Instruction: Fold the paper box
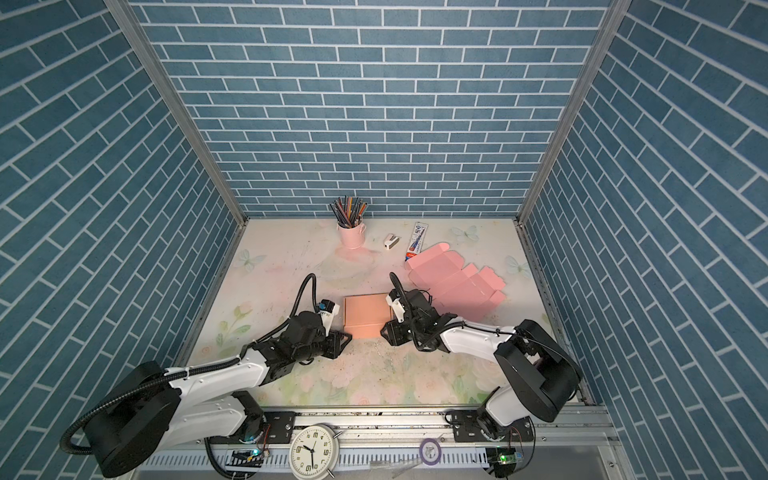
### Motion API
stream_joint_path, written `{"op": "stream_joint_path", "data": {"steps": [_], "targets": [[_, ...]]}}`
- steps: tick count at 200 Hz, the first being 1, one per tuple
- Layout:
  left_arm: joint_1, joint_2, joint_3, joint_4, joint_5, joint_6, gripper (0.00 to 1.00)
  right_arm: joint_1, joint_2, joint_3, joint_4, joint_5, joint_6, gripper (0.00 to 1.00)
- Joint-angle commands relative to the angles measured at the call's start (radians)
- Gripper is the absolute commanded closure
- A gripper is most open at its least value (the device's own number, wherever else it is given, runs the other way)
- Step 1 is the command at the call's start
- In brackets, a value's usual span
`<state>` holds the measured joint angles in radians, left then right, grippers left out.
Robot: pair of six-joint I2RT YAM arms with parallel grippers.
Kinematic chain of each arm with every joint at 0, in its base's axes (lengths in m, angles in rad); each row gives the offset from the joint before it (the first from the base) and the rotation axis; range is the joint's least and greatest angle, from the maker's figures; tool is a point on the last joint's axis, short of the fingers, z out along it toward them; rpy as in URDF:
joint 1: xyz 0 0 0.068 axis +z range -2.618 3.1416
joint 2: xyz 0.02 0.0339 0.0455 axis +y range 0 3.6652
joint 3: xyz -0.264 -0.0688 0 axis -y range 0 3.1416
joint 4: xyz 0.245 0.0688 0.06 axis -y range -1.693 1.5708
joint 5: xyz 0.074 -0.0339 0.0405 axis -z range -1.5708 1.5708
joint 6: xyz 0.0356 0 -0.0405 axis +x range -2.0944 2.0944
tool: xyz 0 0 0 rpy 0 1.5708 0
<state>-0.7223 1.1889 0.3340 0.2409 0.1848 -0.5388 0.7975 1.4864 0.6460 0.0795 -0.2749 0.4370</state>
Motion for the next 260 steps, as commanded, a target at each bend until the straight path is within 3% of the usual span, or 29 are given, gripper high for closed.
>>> {"op": "stream_joint_path", "data": {"steps": [1, 103, 260], "targets": [[-0.002, -0.018, 0.026, 0.014, 0.009, 0.0, 0.65, 0.0, -0.016, 0.019, -0.001, -0.015, -0.014, 0.48], [0.016, 0.1, 0.023, 0.113, -0.017, 0.021, 0.68, -0.001, 0.034, 0.023, 0.022, -0.001, -0.025, 0.49], [0.043, 0.119, 0.005, 0.158, -0.031, 0.045, 0.69, -0.021, 0.074, 0.069, 0.008, 0.023, -0.059, 0.48]]}}
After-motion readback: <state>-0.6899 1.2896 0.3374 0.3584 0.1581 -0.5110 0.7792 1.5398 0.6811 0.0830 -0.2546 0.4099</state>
